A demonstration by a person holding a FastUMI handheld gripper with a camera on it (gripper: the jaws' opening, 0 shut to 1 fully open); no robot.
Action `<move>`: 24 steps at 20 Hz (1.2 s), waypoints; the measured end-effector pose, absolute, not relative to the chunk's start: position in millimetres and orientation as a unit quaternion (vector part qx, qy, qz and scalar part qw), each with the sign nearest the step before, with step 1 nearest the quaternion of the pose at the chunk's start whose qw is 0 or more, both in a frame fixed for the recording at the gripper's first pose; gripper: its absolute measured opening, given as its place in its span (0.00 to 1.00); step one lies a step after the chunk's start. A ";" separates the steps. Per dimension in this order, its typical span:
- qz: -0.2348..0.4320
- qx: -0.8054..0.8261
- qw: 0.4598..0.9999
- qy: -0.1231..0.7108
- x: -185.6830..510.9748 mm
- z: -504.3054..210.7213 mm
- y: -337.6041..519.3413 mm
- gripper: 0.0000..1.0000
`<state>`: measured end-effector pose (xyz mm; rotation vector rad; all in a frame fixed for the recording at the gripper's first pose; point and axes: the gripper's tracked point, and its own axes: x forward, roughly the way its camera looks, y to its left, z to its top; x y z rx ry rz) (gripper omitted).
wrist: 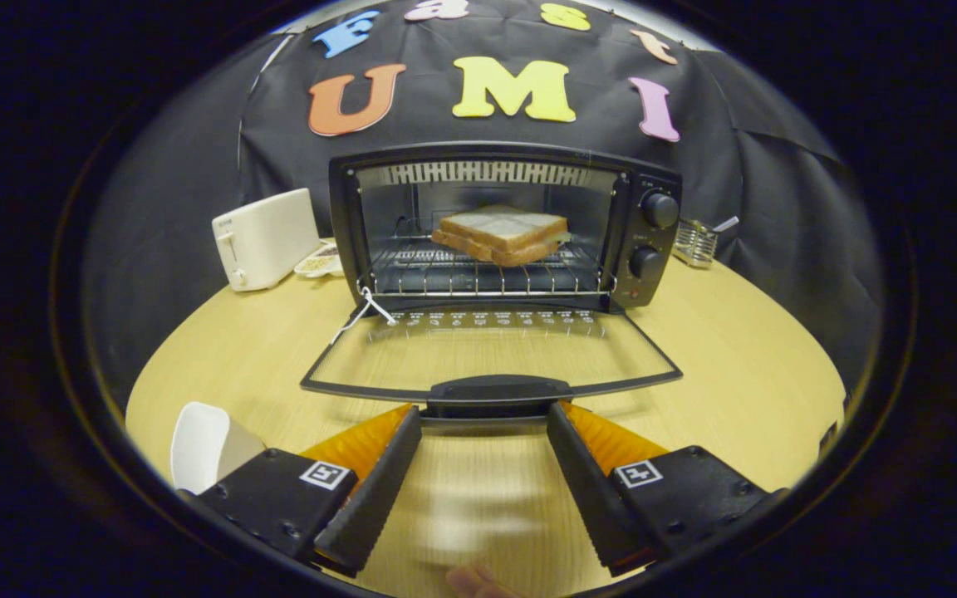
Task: Open the toaster oven, put the food inside, and close the toaster oven door.
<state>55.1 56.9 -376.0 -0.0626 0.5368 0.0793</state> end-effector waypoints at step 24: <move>0.039 -0.055 0.995 0.071 67.4 -237.2 63.6 1.00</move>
